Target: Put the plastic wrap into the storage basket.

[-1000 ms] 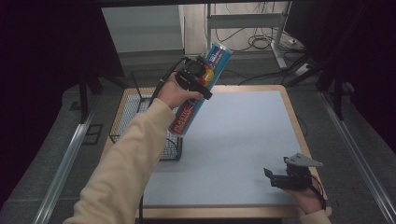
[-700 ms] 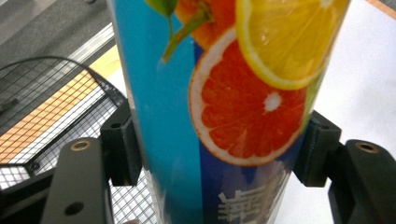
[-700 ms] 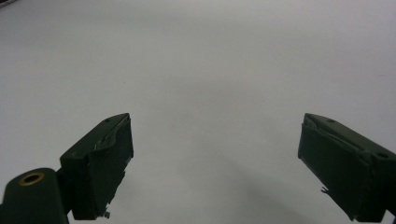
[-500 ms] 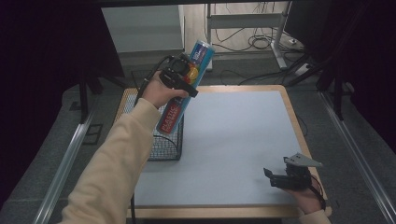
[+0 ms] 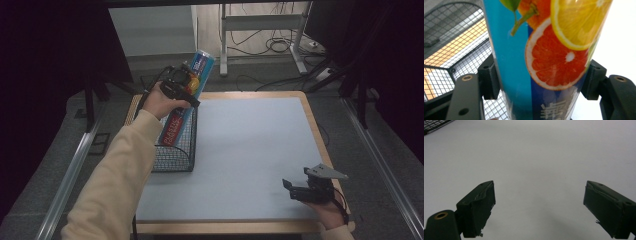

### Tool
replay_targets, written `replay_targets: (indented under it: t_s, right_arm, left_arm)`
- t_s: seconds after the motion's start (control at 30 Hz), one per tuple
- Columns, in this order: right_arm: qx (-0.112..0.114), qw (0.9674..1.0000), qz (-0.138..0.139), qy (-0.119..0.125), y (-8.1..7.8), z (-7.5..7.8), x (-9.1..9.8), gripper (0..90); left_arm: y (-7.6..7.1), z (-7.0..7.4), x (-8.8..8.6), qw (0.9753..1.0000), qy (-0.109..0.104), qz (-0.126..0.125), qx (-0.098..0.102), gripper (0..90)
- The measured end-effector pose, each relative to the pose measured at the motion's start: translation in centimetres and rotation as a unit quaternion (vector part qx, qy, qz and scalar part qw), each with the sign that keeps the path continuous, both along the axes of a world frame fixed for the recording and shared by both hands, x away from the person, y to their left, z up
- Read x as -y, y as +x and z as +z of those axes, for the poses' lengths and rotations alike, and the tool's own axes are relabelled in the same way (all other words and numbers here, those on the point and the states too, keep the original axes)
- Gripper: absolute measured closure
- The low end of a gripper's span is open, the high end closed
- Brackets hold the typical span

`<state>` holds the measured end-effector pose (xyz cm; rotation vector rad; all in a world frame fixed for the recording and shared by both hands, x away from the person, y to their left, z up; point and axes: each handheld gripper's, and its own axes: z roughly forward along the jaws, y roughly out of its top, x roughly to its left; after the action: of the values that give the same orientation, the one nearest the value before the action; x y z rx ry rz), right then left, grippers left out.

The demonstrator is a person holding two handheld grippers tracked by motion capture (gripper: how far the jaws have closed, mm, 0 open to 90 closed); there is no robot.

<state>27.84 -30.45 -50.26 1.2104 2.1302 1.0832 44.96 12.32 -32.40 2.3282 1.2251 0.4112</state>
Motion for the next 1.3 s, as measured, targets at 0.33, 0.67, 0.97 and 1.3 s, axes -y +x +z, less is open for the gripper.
replay_targets:
  t_s: [0.33,0.67,0.97,1.3]
  right_arm:
    - [0.004,1.0,0.0,0.0,-0.1,0.1,0.0,10.5]
    - [0.003,1.0,0.001,0.0,0.0,0.0,-0.1,10.6]
    - [0.006,1.0,0.001,-0.002,-0.1,0.1,-0.1,10.6]
    - [0.007,1.0,0.001,-0.001,0.0,0.1,0.0,10.6]
  left_arm:
    - [0.8,-2.3,-1.2,0.9998,0.013,0.011,-0.011,32.0]
    - [1.7,-3.9,-1.8,0.9994,0.02,0.02,-0.018,32.0]
    - [3.0,-5.5,-2.0,0.9987,0.029,0.031,-0.029,32.0]
    - [4.2,-6.8,-1.9,0.998,0.04,0.036,-0.033,32.0]
